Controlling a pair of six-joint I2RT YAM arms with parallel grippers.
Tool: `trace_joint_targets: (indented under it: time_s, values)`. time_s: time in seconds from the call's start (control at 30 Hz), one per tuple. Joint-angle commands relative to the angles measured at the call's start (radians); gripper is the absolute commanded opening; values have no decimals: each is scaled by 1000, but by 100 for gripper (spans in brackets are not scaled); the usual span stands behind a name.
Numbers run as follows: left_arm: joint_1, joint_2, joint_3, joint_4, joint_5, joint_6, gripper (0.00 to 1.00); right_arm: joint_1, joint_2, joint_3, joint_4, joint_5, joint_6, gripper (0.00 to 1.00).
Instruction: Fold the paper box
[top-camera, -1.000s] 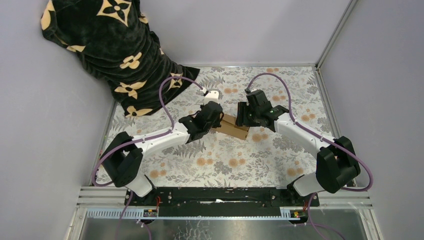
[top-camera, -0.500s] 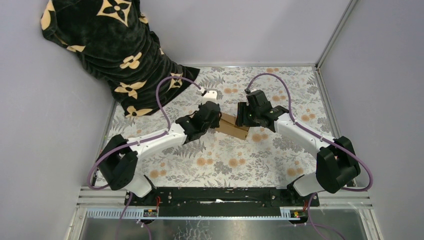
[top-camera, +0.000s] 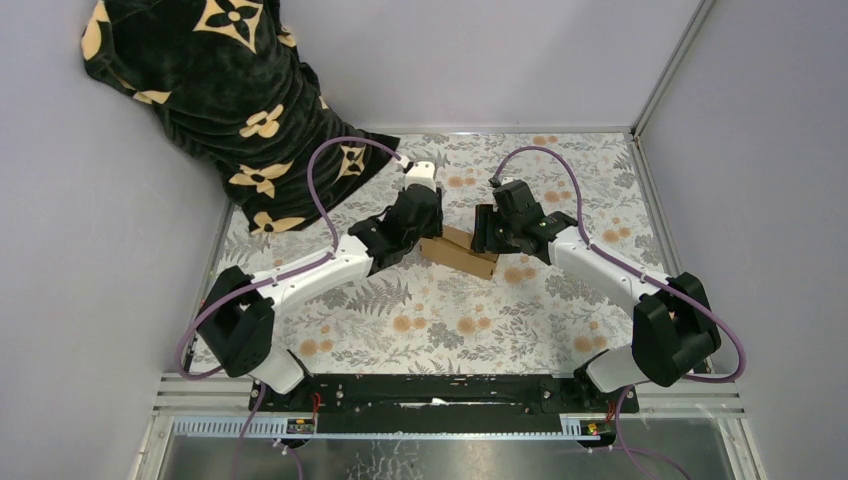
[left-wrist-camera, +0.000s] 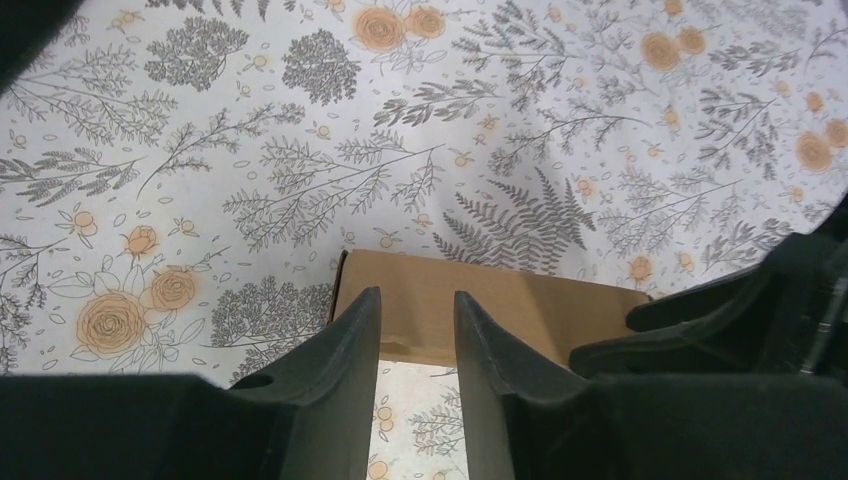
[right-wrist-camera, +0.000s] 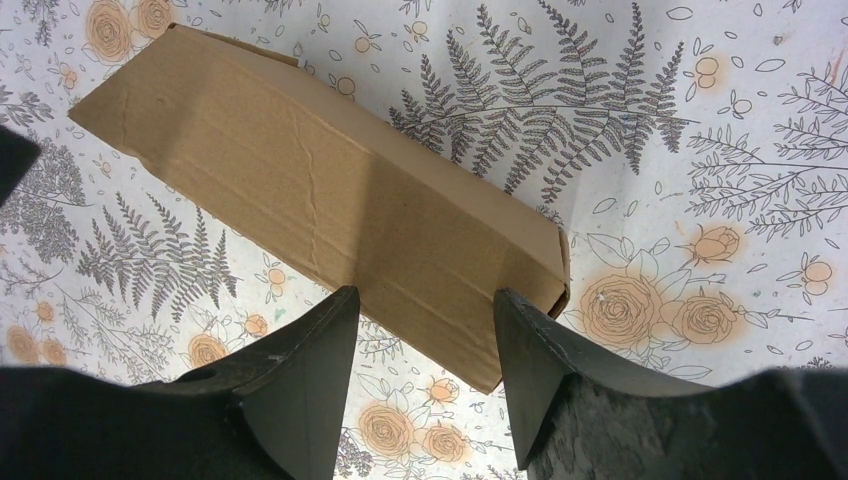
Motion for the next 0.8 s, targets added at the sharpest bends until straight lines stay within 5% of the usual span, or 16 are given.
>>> trace_joint_targets:
  time_s: [0.0, 0.43, 0.77]
  values:
    - [20, 28, -44, 80, 26, 5, 39, 1, 31, -51, -57, -3, -10, 60]
    - [21, 29, -231, 123, 50, -84, 34, 1, 39, -87, -32, -13, -4, 60]
    - [21, -43, -135, 54, 13, -30, 35, 1, 49, -68, -40, -6, -10, 60]
